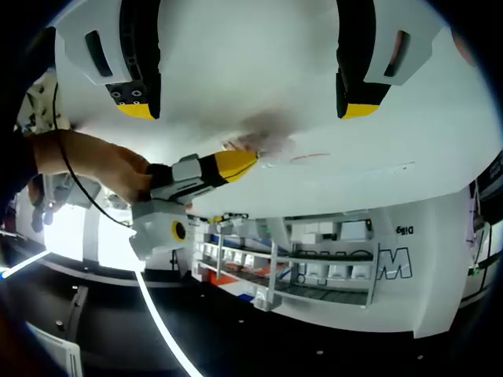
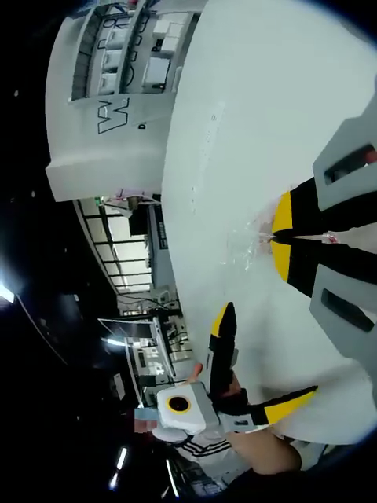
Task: Open the resealable bag by pulling the two sides of the seal apart until the entire bag opening is separated and visibly accessible.
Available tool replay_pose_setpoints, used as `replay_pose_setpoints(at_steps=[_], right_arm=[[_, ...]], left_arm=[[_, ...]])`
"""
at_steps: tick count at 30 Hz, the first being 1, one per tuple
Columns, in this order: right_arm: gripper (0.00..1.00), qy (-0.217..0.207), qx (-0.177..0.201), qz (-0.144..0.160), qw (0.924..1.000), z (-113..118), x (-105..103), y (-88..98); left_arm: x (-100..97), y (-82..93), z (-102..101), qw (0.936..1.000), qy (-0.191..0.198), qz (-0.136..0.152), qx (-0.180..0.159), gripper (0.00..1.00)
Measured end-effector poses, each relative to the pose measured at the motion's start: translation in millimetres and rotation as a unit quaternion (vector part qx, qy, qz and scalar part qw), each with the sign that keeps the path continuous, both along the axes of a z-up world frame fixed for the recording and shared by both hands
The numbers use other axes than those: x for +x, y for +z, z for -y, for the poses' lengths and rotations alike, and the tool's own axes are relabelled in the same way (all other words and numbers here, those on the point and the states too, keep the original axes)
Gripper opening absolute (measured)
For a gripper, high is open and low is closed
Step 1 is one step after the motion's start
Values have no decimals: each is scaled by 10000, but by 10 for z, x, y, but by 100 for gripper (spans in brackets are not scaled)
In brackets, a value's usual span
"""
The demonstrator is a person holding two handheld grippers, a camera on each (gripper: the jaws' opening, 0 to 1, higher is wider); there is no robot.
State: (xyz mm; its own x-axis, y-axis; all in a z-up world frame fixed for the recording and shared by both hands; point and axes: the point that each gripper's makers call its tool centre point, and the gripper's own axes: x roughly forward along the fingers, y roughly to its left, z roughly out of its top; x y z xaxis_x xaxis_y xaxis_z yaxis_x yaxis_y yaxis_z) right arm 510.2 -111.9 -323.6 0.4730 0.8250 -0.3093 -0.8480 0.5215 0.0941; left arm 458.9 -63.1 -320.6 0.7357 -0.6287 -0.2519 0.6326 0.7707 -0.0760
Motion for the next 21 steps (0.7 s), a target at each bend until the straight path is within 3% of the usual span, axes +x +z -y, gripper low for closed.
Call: replay_pose_setpoints(at_steps=[11, 16, 21], right_arm=[[0, 4, 605, -548, 9967, 55, -175, -24], [0, -26, 1023, -1002, 9897, 115, -239, -61], [0, -14, 1342, -1239, 9832, 165, -251, -26]], left_arm=[[-19, -14, 22, 9999, -18, -26, -122, 91], [-19, -14, 36, 9999, -16, -33, -169, 91], [-22, -28, 57, 9998, -21, -57, -184, 91]])
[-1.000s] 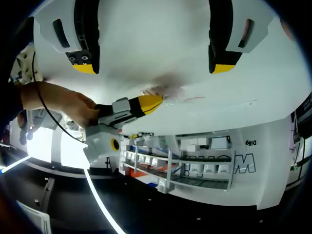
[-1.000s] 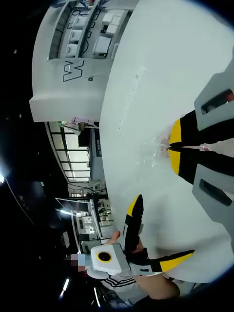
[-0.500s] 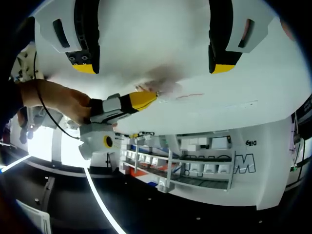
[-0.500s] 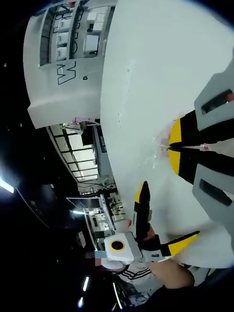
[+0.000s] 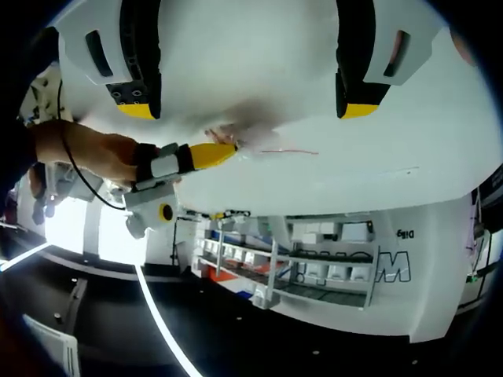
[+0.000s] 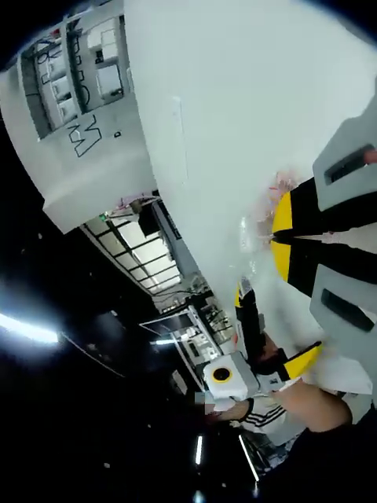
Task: Open the resealable bag by pulling the two sides of the seal apart until the entire bag opening is separated and visibly accessible.
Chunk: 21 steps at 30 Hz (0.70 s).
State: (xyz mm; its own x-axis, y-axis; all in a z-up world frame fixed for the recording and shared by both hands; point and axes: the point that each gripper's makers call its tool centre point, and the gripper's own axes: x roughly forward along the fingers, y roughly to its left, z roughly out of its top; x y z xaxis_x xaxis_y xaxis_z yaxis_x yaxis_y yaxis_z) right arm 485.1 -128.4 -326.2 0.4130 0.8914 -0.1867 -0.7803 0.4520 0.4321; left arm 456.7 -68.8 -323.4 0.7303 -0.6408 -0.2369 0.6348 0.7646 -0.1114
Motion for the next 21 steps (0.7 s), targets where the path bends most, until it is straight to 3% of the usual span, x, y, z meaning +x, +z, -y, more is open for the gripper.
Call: replay_pose_setpoints(at_steps=[7, 21], right_arm=[[0, 76, 492, -422, 9979, 12, -75, 45], [0, 140, 745, -636, 9951, 32, -239, 47]], left_arm=[[25, -5, 15, 10000, 4, -42, -47, 89], [27, 6, 24, 10000, -7, -43, -81, 89]])
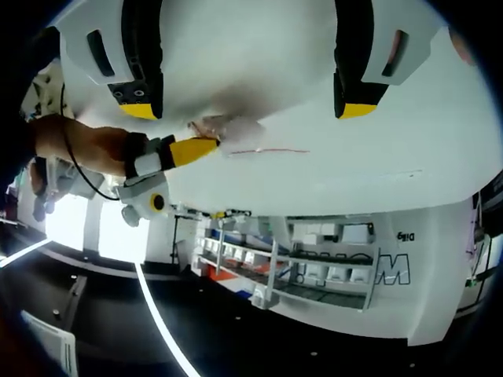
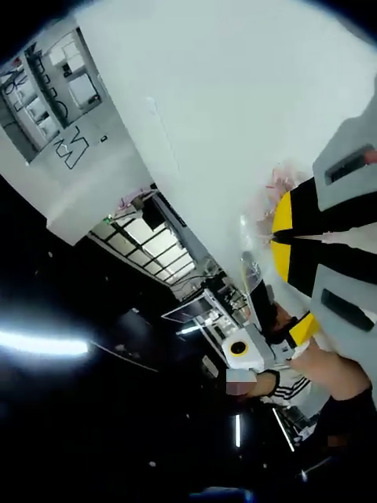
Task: Open the resealable bag by pulling the two sides of the seal apart until the entire bag opening is separated and visibly accessible.
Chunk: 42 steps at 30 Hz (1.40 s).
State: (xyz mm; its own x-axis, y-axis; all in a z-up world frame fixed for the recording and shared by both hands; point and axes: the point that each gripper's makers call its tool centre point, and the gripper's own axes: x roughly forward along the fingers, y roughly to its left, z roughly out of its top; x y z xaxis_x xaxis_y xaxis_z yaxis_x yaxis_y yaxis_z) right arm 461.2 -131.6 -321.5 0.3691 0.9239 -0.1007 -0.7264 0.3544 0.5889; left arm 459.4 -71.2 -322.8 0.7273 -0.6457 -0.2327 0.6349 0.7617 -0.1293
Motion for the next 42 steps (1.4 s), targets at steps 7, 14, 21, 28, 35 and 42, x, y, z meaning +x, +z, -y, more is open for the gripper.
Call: replay_pose_setpoints(at_steps=[7, 14, 21, 28, 35, 42], right_arm=[[0, 3, 147, -107, 9998, 5, -50, 5], [0, 19, 231, -165, 9996, -6, -78, 12], [0, 55, 372, -307, 9988, -15, -119, -2], [0, 48, 392, -327, 9987, 0, -134, 2], [0, 105, 387, -349, 9986, -12, -196, -8], [0, 119, 454, -421, 9980, 0, -220, -15]], left_arm=[[-16, -31, 64, 10000, -60, -33, 2, 87], [-30, -13, 78, 9999, -83, -39, -50, 81], [-35, -23, 119, 9998, -129, -73, -90, 78], [-49, -33, 145, 9997, -175, -122, -130, 71], [-99, -7, 194, 9993, -233, -161, -264, 64], [-116, -9, 223, 9992, -244, -174, -282, 57]])
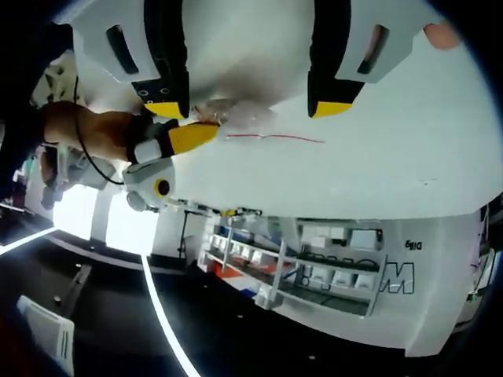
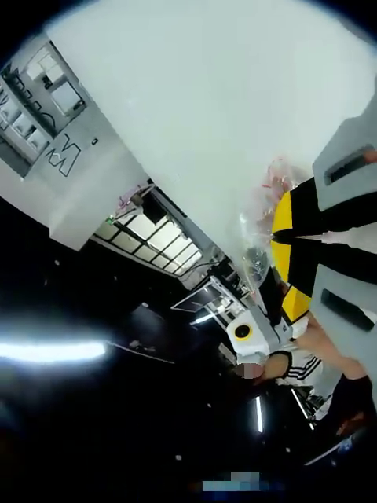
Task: Open the resealable bag by pulling the two sides of the seal apart until the entire bag opening is separated and visibly accessible.
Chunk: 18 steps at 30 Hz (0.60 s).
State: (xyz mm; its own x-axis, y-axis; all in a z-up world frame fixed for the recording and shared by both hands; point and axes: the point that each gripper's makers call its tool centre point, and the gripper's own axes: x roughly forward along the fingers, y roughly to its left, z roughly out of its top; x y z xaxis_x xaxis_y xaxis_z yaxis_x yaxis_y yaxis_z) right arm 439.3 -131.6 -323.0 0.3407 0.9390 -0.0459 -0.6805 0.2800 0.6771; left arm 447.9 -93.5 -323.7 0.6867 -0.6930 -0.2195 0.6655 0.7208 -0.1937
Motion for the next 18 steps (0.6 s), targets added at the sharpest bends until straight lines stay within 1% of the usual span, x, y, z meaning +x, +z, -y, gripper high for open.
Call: replay_pose_setpoints(at_steps=[6, 14, 18], right_arm=[[0, 7, 17, -41, 10000, 23, -23, -3], [0, 28, 70, -114, 9999, 39, -68, 1], [0, 45, 78, -135, 9999, 37, -76, -1]], left_arm=[[2, -14, 5, 10000, -19, -16, 2, 48], [16, -21, 25, 10000, -51, -8, 2, 47], [35, -17, 3, 10000, -41, 8, 21, 43]])
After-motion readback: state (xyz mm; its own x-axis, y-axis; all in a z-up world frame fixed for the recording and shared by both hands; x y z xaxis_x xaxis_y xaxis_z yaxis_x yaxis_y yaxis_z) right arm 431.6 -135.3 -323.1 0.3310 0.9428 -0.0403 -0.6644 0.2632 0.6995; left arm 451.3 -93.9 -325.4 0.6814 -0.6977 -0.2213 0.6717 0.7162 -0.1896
